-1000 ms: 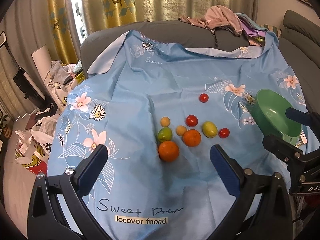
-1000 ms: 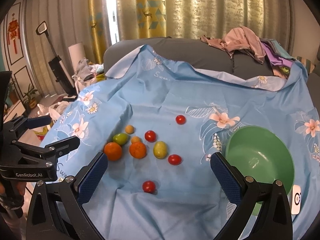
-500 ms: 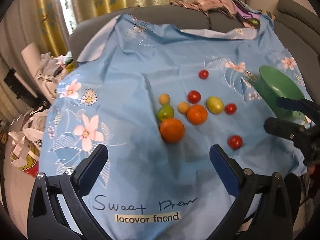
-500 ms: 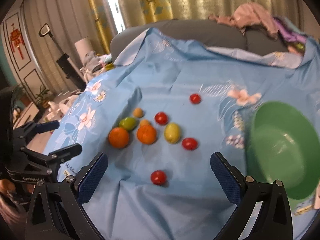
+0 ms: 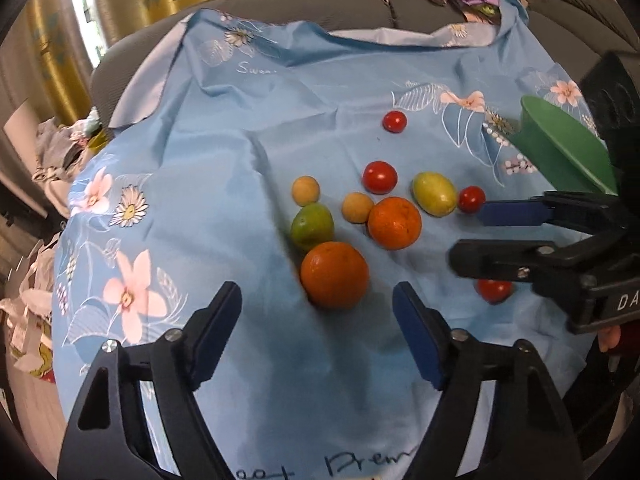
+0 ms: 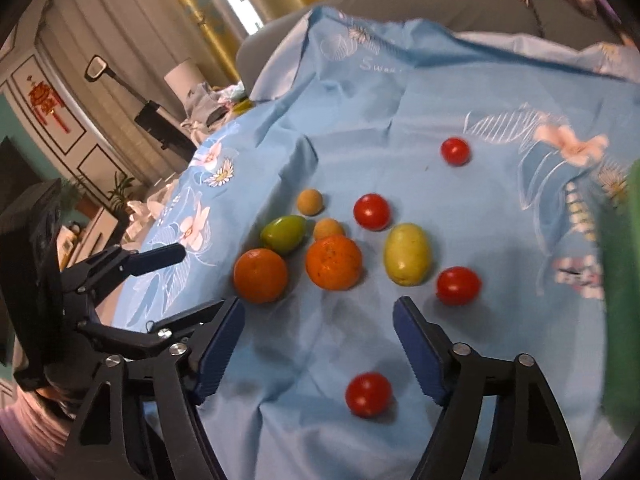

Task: Organize fruits
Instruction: 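Grasp the large orange with the right tool while the left tool grasps the other orange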

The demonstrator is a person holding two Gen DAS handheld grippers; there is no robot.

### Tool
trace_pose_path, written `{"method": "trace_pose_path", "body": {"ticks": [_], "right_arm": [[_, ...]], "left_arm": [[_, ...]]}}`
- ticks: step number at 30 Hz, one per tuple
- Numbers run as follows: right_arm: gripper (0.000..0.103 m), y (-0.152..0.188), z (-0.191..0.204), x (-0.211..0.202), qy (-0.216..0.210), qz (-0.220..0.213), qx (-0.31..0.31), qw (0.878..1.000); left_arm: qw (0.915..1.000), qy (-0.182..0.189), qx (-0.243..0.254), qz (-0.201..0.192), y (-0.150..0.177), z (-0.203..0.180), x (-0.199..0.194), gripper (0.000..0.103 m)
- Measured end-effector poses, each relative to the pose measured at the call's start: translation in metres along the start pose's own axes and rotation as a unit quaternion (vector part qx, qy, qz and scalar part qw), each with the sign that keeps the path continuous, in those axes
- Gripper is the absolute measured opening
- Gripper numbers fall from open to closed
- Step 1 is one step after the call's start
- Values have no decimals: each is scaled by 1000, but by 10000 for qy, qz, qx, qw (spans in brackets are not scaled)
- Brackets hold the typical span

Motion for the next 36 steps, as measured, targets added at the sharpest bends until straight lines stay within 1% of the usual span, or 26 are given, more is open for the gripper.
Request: {"method": "trace_pose_path", "body": {"ticks": [2, 3, 5, 8, 9, 11, 14, 16, 18, 19, 21, 23, 24, 26, 29, 30, 31, 33, 36], "right_arm": [[76, 1, 0, 10, -79, 101, 133, 9998], [76, 1, -1, 14, -84, 135, 169, 9997], [73, 1, -2, 23, -95, 190, 235, 9995], [71, 1, -4, 34, -57, 264, 264, 9993], [71, 0, -5, 37, -58, 277, 270, 9992], [63, 0, -6, 42, -65, 303, 277, 9991], [62, 1, -10, 46, -60, 341, 348, 9988], [61, 1, -13, 49, -28, 357, 379, 9986], [57, 1, -13, 50, -63, 340, 375, 9987], [55, 0, -14, 51, -68, 347, 371, 9987], [55, -1, -15, 52, -83, 345, 348, 9988], [54, -2, -15, 53, -74, 327, 326, 9989], [54, -2, -15, 54, -77, 324, 327, 9989], [50, -3, -15, 56, -68, 312, 287, 9991], [46, -5, -16, 58, -64, 308, 270, 9991], [45, -4, -16, 57, -59, 311, 255, 9992], [45, -4, -16, 57, -63, 316, 238, 9992], [45, -5, -16, 57, -46, 317, 214, 9993], [45, -4, -17, 56, -29, 287, 270, 9992]], "left_arm": [[10000, 33, 78, 32, 0, 0, 6, 75], [9999, 67, 103, 39, 0, 0, 8, 70], [9998, 151, 147, 60, -1, -1, 13, 66], [9993, 133, 327, 73, -2, -2, 19, 60], [9991, 148, 386, 36, -3, -3, 18, 60], [9983, 254, 515, -27, -6, -7, 18, 60], [9966, 476, 678, -43, -7, -13, 20, 60], [9957, 524, 769, 22, -5, -16, 24, 58], [9952, 557, 795, 101, -3, -16, 28, 55], [9948, 595, 821, 81, -4, -17, 28, 54], [9940, 744, 797, 125, -4, -19, 28, 53], [9933, 734, 878, 155, -3, -18, 32, 52], [9932, 730, 891, 160, -3, -18, 33, 49], [9926, 700, 972, 219, -3, -19, 36, 49], [9900, 548, 1262, 321, 0, -23, 42, 49], [9887, 484, 1368, 370, 2, -23, 44, 45], [9868, 420, 1492, 461, 6, -25, 48, 45], [9850, 353, 1613, 491, 9, -26, 50, 45], [9877, 358, 1435, 505, 7, -21, 49, 45]]}}
Point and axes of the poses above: each gripper's, at about its wrist camera, not at the fingertips, and x roughly the way its jaws point, z to its left, y to its underside, the point moved 8 cm from there along x, roughly the way its jaws point, and after that the axes turned 12 degrees about -z, right-handed, at the moved point
